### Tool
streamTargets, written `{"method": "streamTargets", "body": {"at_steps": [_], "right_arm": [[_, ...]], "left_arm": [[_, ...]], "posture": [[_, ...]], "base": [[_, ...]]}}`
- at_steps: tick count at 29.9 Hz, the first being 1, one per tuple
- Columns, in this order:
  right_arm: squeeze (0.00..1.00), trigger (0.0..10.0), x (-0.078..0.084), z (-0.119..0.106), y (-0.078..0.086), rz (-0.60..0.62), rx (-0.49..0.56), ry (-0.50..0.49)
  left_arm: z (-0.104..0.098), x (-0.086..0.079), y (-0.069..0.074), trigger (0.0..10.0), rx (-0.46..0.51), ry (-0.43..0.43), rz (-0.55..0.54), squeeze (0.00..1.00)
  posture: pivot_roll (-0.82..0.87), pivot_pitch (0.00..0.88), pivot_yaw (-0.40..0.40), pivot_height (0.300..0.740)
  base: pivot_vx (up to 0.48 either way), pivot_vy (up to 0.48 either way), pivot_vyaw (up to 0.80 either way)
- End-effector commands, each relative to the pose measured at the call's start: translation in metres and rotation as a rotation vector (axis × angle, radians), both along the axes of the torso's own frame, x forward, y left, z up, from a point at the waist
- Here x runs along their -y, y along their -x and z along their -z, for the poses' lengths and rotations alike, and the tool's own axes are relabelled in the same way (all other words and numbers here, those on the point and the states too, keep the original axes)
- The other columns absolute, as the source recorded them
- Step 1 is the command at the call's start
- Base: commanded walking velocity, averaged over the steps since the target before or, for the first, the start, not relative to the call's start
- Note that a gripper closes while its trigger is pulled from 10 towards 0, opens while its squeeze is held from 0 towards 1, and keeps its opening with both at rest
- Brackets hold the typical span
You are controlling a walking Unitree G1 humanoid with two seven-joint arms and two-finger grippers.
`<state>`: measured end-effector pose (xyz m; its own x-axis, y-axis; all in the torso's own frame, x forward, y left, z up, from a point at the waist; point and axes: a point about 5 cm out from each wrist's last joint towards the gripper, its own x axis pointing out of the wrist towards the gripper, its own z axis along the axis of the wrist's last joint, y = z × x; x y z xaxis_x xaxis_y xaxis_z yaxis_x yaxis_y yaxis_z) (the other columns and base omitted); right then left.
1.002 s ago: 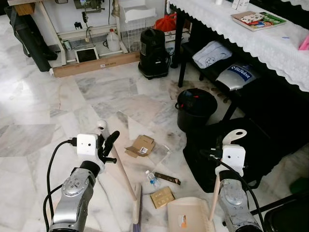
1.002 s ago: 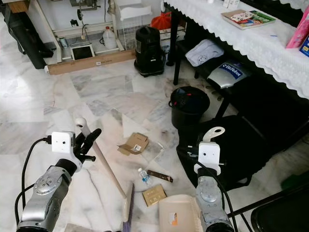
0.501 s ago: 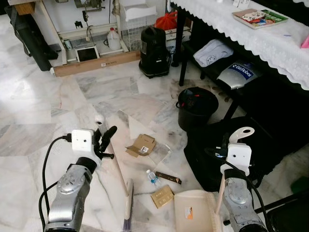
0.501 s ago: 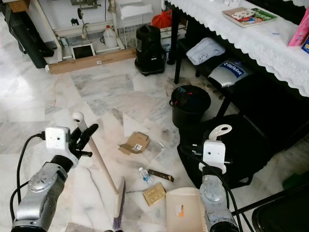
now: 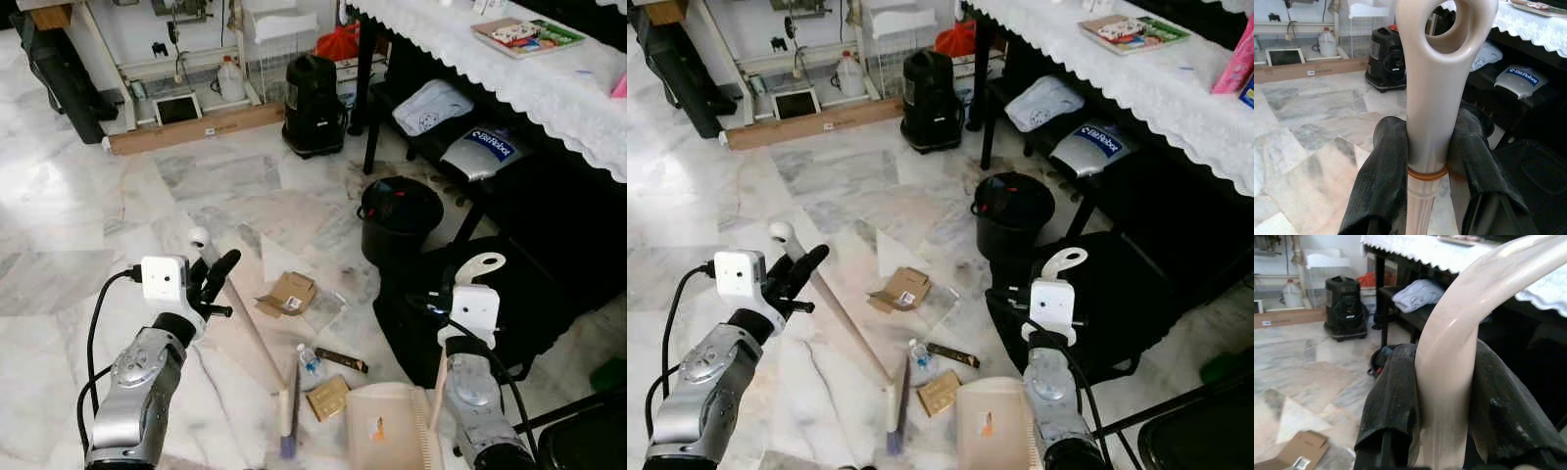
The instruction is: Sweep floor
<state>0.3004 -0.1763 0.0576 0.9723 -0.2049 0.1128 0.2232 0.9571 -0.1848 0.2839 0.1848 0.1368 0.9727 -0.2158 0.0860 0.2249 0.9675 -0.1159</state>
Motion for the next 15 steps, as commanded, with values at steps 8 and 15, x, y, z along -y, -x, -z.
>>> {"method": "streamTargets", "body": {"at_steps": [8, 15], "right_arm": [[0.00, 10.0, -0.020, -0.002, -0.008, -0.068, -0.004, -0.039], [0.00, 10.0, -0.022, -0.005, -0.010, -0.080, 0.016, -0.076]], "left_arm": [[-0.024, -0.007, 0.000, 10.0, 0.068, 0.118, 0.002, 0.00], [-0.038, -0.002, -0.003, 10.0, 0.095, 0.216, 0.043, 0.00]], "posture": [[0.09, 0.110, 0.014, 0.740], [0.08, 0.105, 0.013, 0.740]], "base": [[0.000, 0.000, 0.00], [0.000, 0.000, 0.00]]}}
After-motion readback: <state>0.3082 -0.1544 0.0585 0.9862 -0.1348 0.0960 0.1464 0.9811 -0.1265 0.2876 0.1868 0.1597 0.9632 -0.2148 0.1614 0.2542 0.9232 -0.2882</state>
